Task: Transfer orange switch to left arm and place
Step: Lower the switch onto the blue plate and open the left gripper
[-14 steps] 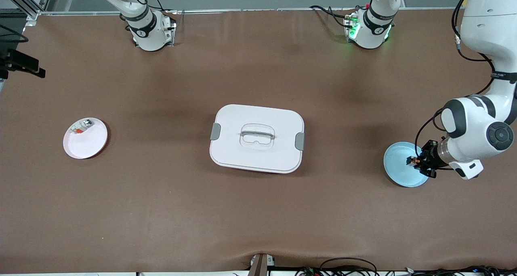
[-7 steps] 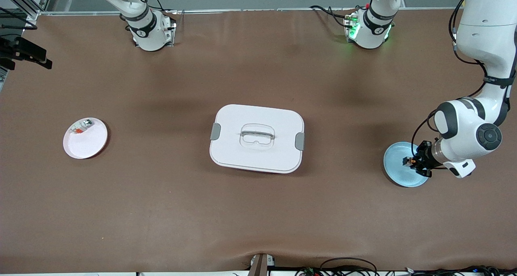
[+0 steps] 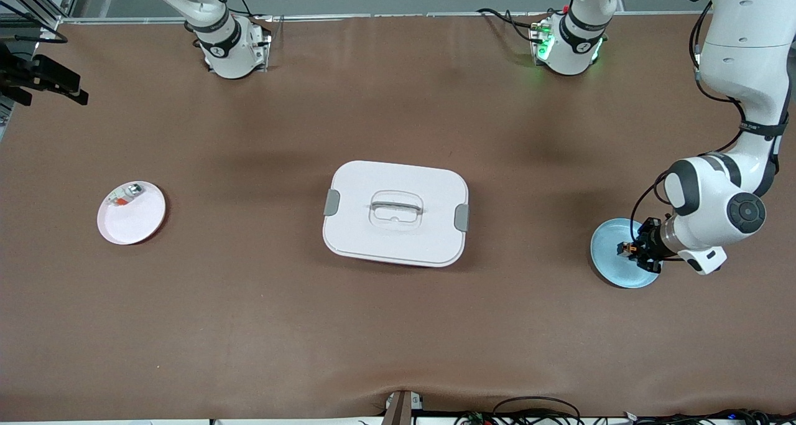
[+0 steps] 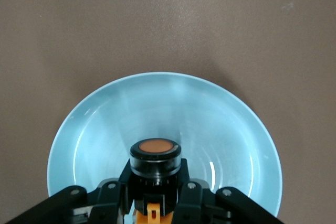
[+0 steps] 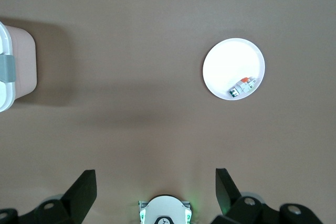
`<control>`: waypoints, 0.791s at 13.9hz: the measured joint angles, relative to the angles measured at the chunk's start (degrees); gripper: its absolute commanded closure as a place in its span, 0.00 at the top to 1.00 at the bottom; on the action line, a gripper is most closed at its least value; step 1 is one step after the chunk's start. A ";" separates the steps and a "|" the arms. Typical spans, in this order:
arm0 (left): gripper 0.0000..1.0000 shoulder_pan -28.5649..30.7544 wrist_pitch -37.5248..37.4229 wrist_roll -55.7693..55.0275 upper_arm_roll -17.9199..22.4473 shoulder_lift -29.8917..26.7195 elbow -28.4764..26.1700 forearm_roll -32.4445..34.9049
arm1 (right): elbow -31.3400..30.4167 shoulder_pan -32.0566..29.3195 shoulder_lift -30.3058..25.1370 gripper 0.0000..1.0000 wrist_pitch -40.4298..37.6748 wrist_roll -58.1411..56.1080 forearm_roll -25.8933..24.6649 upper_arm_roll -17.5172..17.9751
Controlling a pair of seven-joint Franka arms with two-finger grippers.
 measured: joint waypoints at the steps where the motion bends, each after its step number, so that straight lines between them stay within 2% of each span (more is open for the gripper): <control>1: 0.00 0.00 0.00 0.00 0.00 0.06 -0.01 0.00 | -0.55 0.00 -0.41 1.00 0.24 0.03 0.00 -0.01; 8: 0.02 0.00 0.00 -0.01 0.00 0.16 -0.03 0.00 | -1.32 0.00 -1.09 1.00 2.45 0.12 0.00 -0.03; 9: 0.07 0.00 0.00 -0.01 0.00 0.16 -0.03 0.00 | -1.33 0.00 -1.19 1.00 3.01 0.13 0.00 -0.03; 10: 0.19 0.00 0.00 -0.01 0.00 0.16 -0.03 0.00 | -1.33 0.00 -1.30 1.00 3.49 0.13 0.00 -0.03; 11: 0.48 0.00 0.00 -0.01 0.00 0.16 -0.03 0.00 | -1.33 0.00 -1.40 1.00 3.94 0.13 0.00 -0.03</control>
